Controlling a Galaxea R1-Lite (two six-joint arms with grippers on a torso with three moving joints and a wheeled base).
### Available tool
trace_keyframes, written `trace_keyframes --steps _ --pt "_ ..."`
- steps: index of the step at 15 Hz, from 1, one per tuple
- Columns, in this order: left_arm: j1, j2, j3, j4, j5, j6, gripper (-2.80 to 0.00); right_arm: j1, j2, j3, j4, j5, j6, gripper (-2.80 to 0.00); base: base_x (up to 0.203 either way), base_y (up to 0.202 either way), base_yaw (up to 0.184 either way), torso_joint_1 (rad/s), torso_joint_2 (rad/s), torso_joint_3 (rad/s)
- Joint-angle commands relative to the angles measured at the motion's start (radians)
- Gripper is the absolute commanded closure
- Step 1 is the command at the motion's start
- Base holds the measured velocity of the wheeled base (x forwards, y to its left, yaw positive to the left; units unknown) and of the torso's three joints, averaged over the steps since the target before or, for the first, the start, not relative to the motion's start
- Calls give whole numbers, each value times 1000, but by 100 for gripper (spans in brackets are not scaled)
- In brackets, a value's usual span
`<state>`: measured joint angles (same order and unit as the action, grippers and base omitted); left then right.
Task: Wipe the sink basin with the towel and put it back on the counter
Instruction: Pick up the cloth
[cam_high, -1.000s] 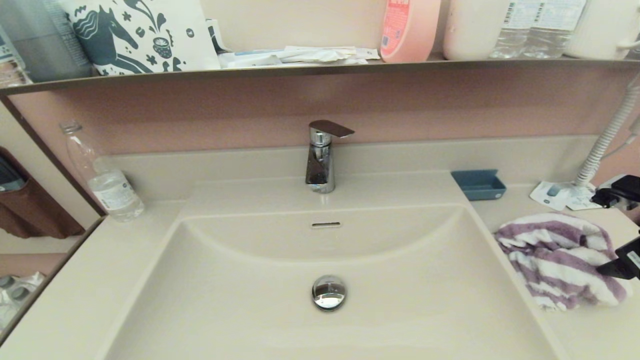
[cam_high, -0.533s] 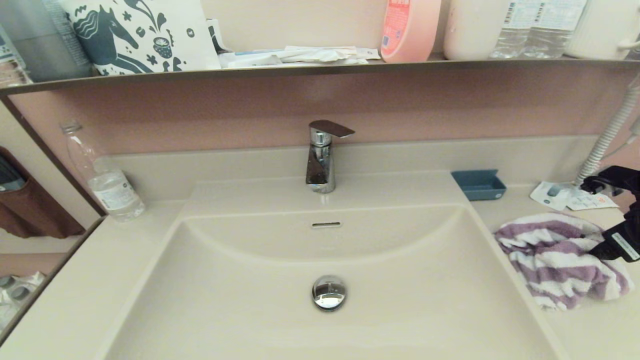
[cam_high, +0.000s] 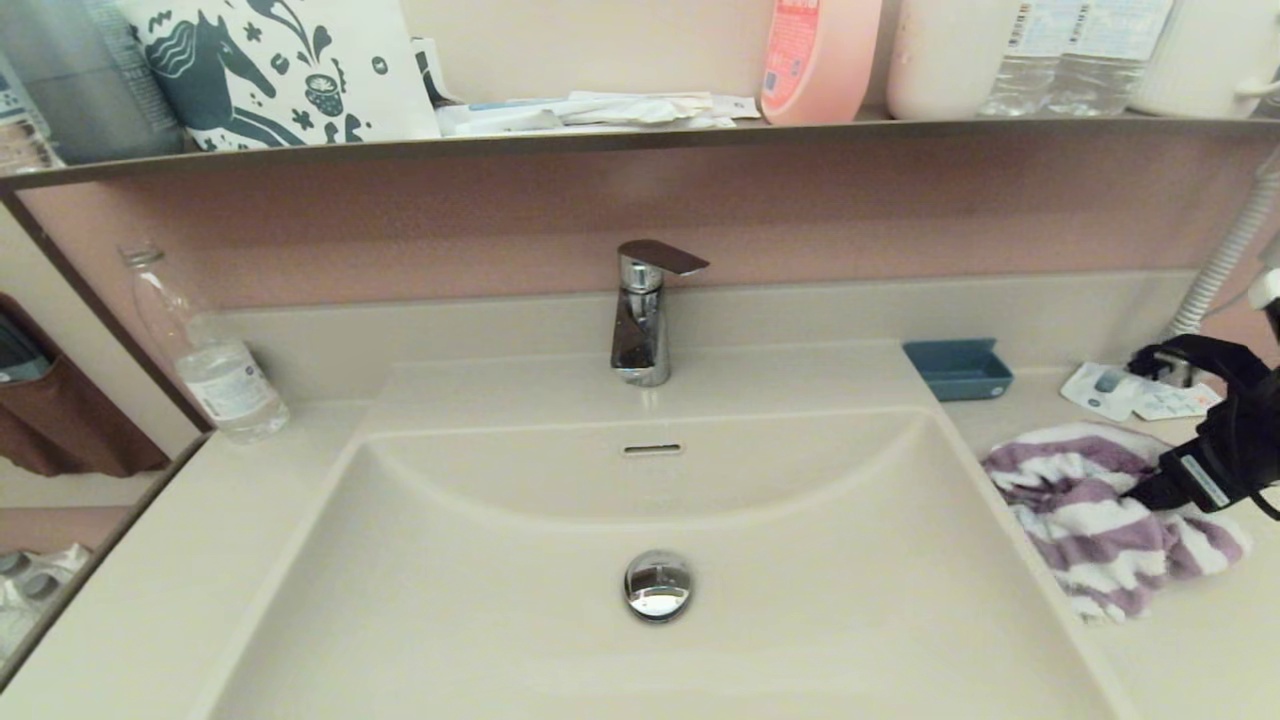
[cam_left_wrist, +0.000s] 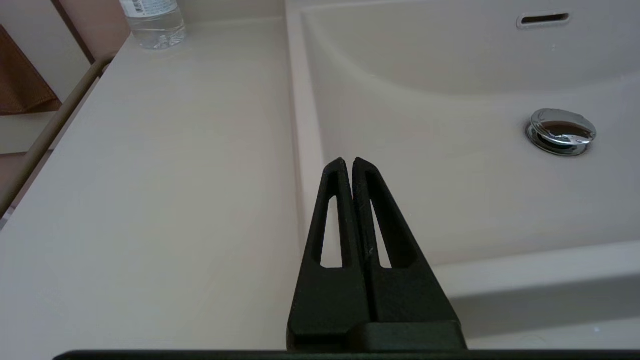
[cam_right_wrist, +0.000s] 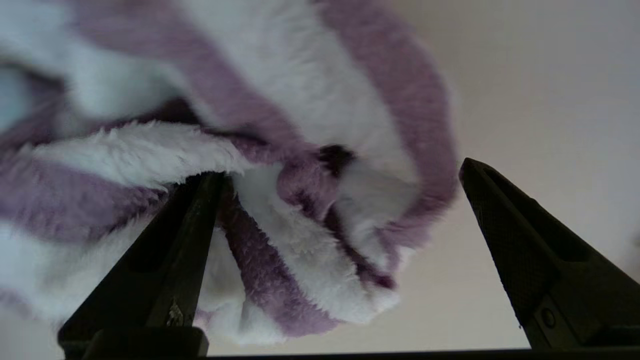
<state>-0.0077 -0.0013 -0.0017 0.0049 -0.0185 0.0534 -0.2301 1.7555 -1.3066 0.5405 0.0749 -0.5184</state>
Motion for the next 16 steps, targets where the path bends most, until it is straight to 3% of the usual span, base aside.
trace_keyframes --steps 1,3,5,8,11,14,15,16 --pt "0 1 0 0 0 0 0 -16 15 -56 80 107 -10 -280 0 0 0 0 0 0" --pt "0 1 0 0 0 0 0 -34 21 -83 155 167 -52 -280 0 0 0 0 0 0" --pt "0 1 0 0 0 0 0 -37 41 -84 176 177 -73 -280 0 0 0 0 0 0" --pt "0 1 0 0 0 0 0 -37 61 -82 184 172 -84 -280 0 0 0 0 0 0" --pt "0 1 0 0 0 0 0 -34 73 -80 179 104 -104 -280 0 0 0 0 0 0" --pt "0 1 0 0 0 0 0 -28 72 -77 179 106 -106 -280 0 0 0 0 0 0" --pt "0 1 0 0 0 0 0 -26 72 -76 179 109 -105 0 0 0 0 0 0 0" --pt "0 1 0 0 0 0 0 -25 72 -76 179 112 -103 0 0 0 0 0 0 0"
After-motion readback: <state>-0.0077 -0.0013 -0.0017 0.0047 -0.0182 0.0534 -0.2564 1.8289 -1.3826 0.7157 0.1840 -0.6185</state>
